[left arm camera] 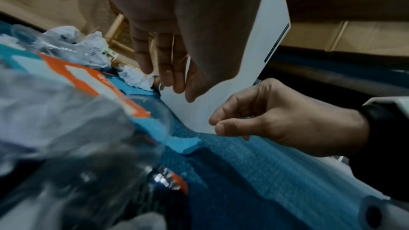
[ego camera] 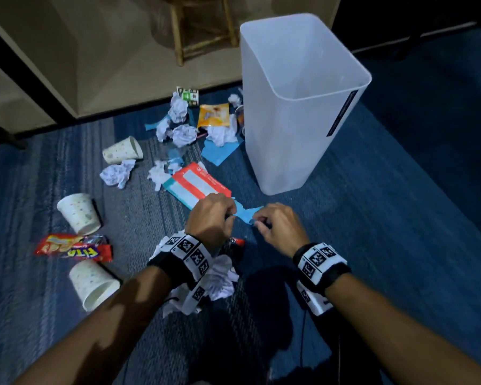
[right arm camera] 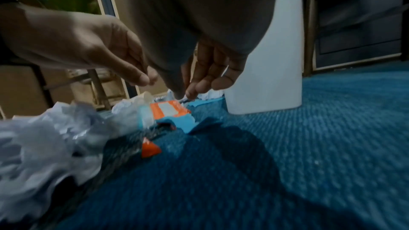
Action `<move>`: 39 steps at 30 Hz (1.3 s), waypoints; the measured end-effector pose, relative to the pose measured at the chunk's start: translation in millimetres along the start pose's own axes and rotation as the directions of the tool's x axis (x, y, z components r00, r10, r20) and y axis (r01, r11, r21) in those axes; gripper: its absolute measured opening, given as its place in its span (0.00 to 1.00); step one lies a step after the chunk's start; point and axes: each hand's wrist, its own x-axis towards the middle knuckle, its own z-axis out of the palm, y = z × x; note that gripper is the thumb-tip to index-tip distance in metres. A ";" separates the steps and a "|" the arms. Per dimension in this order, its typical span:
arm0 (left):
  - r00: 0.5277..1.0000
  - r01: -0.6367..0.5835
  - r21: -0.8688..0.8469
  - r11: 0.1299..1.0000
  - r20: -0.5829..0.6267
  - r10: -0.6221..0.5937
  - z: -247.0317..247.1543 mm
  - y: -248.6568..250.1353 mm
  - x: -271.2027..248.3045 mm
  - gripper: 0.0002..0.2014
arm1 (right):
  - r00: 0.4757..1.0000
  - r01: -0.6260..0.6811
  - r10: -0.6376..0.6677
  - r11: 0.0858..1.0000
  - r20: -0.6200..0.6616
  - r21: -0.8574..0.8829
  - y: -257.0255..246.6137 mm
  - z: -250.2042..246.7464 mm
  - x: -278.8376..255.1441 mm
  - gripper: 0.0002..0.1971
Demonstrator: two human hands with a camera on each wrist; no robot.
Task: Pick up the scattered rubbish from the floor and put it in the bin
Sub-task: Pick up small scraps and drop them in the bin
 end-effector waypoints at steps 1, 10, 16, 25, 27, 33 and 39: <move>1.000 0.010 0.044 0.999 0.016 -0.011 4.8 -4.5 -1.0 0.09 | 0.999 -0.007 0.008 1.000 0.048 -0.021 -0.3 6.1 -1.1 0.03; 0.991 0.054 0.210 0.976 0.109 -0.078 18.0 -32.2 -6.2 0.10 | 0.975 -0.039 0.060 0.994 0.214 -0.098 -12.7 52.3 -7.4 0.15; 0.992 0.067 0.117 0.991 0.102 -0.079 6.4 -32.7 -8.6 0.06 | 0.982 -0.033 0.044 0.998 0.186 -0.060 -14.5 62.0 -9.1 0.07; 0.994 -0.055 -0.083 0.995 -0.103 0.047 -57.0 -12.6 -13.1 0.03 | 0.999 -0.009 0.012 0.997 -0.038 0.081 -13.8 30.2 -10.8 0.04; 0.976 -0.099 -0.104 0.990 -0.205 0.076 -76.0 -1.7 -10.2 0.05 | 0.989 -0.008 0.029 0.989 -0.144 0.147 -16.5 8.1 -8.1 0.03; 0.837 -0.257 -0.066 0.964 -0.513 0.188 -131.9 32.4 7.7 0.02 | 0.903 0.121 -0.036 0.977 -0.428 0.174 -35.8 -64.7 2.8 0.03; 0.630 -0.419 0.006 0.908 -0.718 0.296 -173.7 74.0 32.6 0.02 | 0.781 0.217 -0.075 0.963 -0.620 0.157 -64.7 -131.4 14.3 0.01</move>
